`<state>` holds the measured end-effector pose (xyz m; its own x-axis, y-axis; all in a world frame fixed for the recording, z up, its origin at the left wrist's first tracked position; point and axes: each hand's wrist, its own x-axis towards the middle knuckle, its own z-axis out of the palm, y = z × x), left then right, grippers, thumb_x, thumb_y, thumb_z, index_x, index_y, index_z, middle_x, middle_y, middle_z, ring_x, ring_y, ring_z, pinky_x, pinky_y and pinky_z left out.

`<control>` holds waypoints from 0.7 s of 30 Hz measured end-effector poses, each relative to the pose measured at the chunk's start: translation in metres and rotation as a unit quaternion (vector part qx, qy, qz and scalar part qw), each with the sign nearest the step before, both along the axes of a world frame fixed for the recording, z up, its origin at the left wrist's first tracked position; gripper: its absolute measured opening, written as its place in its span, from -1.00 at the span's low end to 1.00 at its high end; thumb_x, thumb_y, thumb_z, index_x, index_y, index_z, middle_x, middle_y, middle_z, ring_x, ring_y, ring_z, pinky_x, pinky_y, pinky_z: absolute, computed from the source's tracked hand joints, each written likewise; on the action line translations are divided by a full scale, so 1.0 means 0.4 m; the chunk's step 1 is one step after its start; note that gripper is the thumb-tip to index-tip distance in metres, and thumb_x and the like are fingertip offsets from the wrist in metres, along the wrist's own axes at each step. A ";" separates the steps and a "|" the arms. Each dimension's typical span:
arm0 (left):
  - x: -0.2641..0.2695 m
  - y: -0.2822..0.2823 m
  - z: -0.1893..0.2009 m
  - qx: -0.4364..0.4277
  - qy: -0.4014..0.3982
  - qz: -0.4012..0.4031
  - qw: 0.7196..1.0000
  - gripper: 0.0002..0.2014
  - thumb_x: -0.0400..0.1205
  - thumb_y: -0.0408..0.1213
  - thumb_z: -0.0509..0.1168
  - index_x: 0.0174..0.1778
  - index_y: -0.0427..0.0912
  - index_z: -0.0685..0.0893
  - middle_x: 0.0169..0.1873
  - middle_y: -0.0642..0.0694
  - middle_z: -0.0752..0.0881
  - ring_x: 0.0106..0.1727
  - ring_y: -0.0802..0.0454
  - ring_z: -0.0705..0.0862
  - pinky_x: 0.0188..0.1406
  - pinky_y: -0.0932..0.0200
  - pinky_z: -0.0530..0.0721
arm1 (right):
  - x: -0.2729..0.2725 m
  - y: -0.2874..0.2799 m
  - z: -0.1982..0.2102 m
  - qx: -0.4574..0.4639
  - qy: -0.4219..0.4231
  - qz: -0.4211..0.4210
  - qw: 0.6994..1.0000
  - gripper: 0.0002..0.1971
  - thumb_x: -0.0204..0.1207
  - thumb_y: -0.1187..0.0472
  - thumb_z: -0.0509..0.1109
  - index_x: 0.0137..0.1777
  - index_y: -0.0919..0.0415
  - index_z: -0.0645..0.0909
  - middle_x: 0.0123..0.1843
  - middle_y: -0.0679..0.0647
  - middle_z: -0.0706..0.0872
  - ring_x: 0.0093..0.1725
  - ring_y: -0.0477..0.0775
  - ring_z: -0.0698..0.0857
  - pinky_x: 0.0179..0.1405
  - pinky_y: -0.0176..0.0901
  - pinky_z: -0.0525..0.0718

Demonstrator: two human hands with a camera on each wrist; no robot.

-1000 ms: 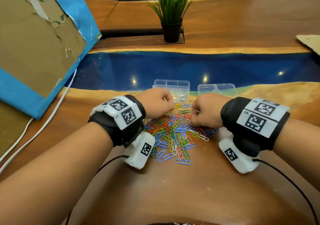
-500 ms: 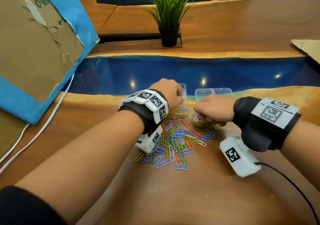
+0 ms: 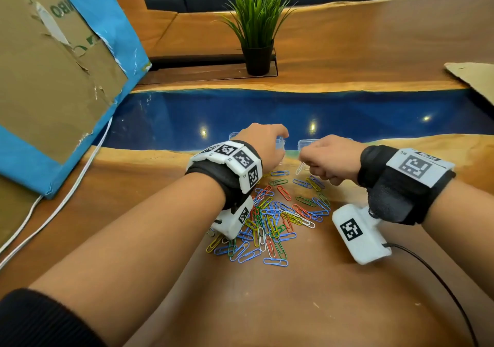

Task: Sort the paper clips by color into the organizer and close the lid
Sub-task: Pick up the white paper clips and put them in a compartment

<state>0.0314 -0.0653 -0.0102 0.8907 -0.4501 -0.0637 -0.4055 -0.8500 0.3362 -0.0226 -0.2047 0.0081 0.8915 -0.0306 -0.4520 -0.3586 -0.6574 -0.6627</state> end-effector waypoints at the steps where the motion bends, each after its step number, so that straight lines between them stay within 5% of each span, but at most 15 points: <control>1: 0.003 -0.005 0.002 0.006 0.002 0.002 1.000 -0.68 0.61 -0.15 0.17 0.28 0.11 0.58 -0.09 -0.06 0.66 0.00 -0.11 0.66 -0.02 0.06 0.61 | -0.001 0.000 -0.002 -0.001 -0.002 -0.002 1.000 -0.65 0.52 0.21 0.19 -0.51 0.14 0.34 -0.67 -0.03 0.39 -0.58 0.04 0.29 -0.64 -0.30 0.27; 4: 0.011 -0.016 0.009 0.019 -0.001 0.007 1.000 -0.81 0.61 -0.13 0.21 0.07 0.07 0.67 -0.03 -0.02 0.67 0.04 -0.12 0.68 -0.06 0.06 0.62 | -0.003 0.000 -0.003 0.005 0.000 -0.005 1.000 -0.67 0.51 0.21 0.22 -0.51 0.17 0.37 -0.54 0.06 0.42 -0.56 0.03 0.29 -0.65 -0.35 0.28; 8: 0.021 -0.017 0.017 0.017 -0.013 0.020 1.000 -0.90 0.57 -0.15 0.27 -0.16 0.04 0.70 -0.20 0.01 0.65 -0.02 -0.11 0.70 -0.17 0.11 0.59 | -0.007 -0.009 -0.003 0.019 0.007 -0.006 1.000 -0.69 0.50 0.22 0.23 -0.49 0.19 0.47 -0.47 0.10 0.50 -0.58 -0.01 0.31 -0.67 -0.39 0.30; 15: 0.018 0.011 0.057 -0.039 0.051 0.061 0.996 -0.79 0.60 -0.29 0.16 0.04 -0.04 0.67 -0.28 0.08 0.55 -0.13 0.01 0.55 -0.22 0.20 0.46 | 0.005 -0.017 0.008 0.065 0.009 -0.032 0.997 -0.78 0.50 0.25 0.21 -0.36 0.24 0.53 -0.48 0.09 0.59 -0.55 -0.02 0.31 -0.62 -0.32 0.32; 21: -0.016 -0.010 0.101 -0.204 0.228 0.128 0.943 -0.83 0.66 -0.46 0.02 0.02 -0.21 0.49 -0.24 -0.13 0.57 -0.25 -0.09 0.51 -0.32 0.17 0.54 | 0.055 0.021 0.024 0.023 -0.021 -0.009 0.999 -0.76 0.54 0.22 0.26 -0.35 0.21 0.59 -0.46 0.04 0.59 -0.52 0.03 0.34 -0.59 -0.26 0.34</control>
<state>0.0251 -0.0694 0.0301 0.8953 -0.2944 -0.3344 0.0612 -0.6623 0.7467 -0.0007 -0.1964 0.0176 0.9091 -0.0265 -0.4158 -0.3415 -0.6194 -0.7070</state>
